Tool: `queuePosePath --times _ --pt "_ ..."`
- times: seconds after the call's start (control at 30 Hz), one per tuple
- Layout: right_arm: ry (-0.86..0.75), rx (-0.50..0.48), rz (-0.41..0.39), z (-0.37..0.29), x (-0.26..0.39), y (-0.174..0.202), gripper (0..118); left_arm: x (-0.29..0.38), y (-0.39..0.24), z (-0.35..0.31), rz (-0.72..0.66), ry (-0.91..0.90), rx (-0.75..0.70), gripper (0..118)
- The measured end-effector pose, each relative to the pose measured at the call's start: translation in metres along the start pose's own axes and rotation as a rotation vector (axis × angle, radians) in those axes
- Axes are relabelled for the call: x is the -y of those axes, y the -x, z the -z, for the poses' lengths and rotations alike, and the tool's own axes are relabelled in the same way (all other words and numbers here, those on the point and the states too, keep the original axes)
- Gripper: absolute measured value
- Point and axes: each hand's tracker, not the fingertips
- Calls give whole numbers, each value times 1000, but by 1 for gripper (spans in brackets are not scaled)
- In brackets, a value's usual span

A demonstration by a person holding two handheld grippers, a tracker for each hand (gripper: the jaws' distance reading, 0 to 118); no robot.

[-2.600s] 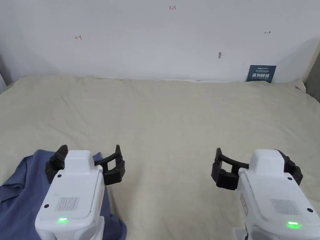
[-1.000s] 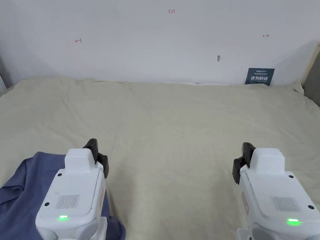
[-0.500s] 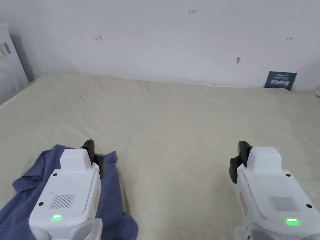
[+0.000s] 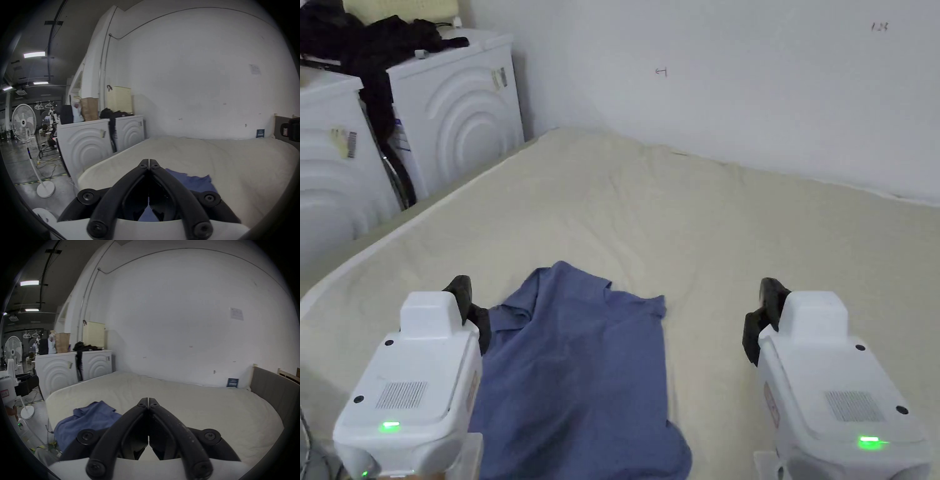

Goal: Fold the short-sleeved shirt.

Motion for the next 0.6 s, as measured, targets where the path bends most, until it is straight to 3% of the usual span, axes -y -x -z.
queuePosePath --times 0.27,0.6 --pt "9 -85 3 7 1 34 1 9 40 -7 4 40 -48 0" --pt "17 -44 -4 12 4 15 1 15 24 20 -25 145 34 0"
